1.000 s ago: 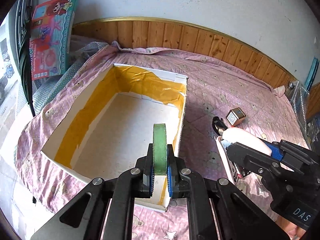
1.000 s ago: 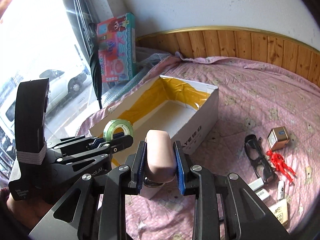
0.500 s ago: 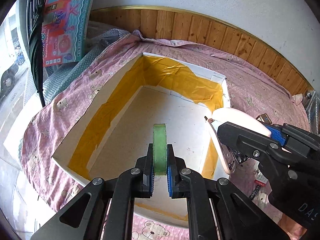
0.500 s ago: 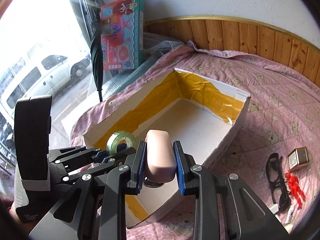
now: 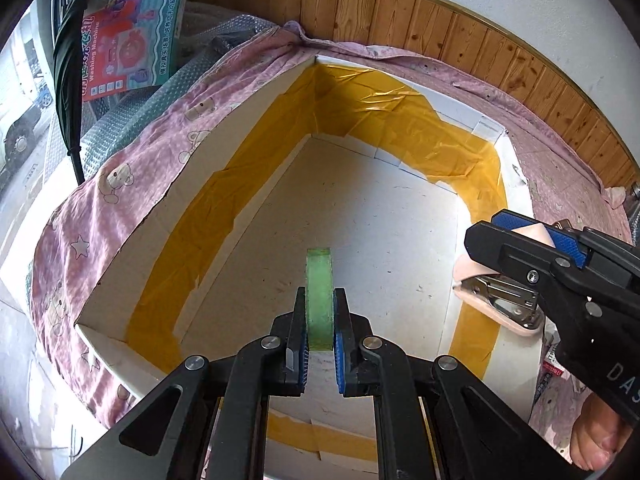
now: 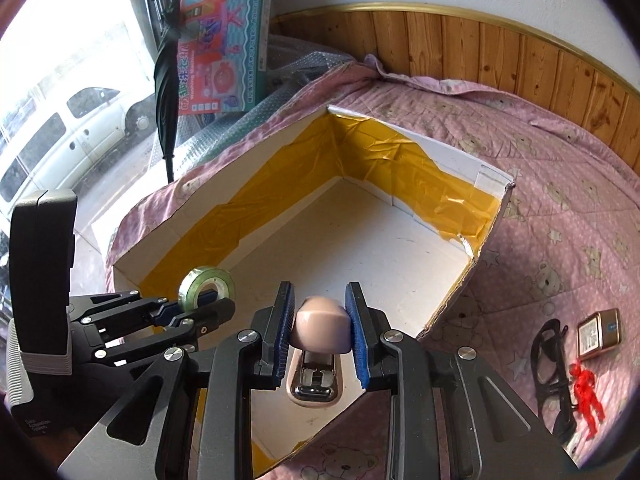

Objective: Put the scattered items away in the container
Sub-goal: 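Carry both items over the white box and open both tools to drop them, then move both tools back over the scattered items on the bedspread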

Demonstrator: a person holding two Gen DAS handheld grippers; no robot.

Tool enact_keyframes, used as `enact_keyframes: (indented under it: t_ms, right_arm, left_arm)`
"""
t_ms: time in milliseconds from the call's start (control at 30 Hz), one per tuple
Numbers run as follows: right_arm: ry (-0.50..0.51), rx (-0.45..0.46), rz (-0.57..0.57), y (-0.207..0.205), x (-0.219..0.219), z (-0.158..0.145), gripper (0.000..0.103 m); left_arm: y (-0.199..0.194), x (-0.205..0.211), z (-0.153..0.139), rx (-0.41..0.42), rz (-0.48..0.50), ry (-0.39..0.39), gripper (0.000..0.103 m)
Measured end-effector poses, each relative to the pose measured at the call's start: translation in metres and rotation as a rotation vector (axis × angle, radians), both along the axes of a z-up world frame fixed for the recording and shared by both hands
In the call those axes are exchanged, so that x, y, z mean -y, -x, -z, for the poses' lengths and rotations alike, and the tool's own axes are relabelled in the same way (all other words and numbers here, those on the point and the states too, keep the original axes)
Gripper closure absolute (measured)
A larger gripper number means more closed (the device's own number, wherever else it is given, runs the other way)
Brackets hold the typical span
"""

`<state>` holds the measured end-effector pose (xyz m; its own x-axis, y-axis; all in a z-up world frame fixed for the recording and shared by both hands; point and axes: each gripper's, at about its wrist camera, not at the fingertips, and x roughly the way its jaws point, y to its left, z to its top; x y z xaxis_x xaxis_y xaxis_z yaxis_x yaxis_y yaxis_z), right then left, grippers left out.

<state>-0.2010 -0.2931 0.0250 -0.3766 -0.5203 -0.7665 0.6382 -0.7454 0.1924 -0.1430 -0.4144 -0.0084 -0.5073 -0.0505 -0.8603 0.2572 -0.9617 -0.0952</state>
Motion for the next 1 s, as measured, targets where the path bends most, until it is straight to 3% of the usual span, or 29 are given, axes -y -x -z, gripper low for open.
enact_keyframes:
  t_ms: [67, 133, 233, 600, 1000]
  right_arm:
    - [0.001, -0.001, 0.002, 0.002, 0.001, 0.0, 0.075]
    - [0.016, 0.0, 0.002, 0.003, 0.001, 0.0, 0.075]
    - [0.031, 0.002, 0.008, 0.001, 0.0, -0.002, 0.075]
    - [0.114, 0.012, 0.029, -0.032, -0.023, -0.012, 0.075]
    - [0.243, 0.001, 0.068, -0.084, -0.069, -0.021, 0.074]
  left_arm:
    - [0.002, 0.002, 0.002, 0.007, 0.006, -0.01, 0.09]
    - [0.002, 0.004, 0.002, 0.008, 0.005, -0.016, 0.075]
    - [0.002, 0.007, 0.003, 0.005, 0.002, -0.025, 0.07]
    - [-0.014, -0.007, -0.016, -0.026, 0.024, 0.051, 0.069]
    - [-0.046, -0.036, -0.043, -0.078, 0.066, 0.084, 0.068]
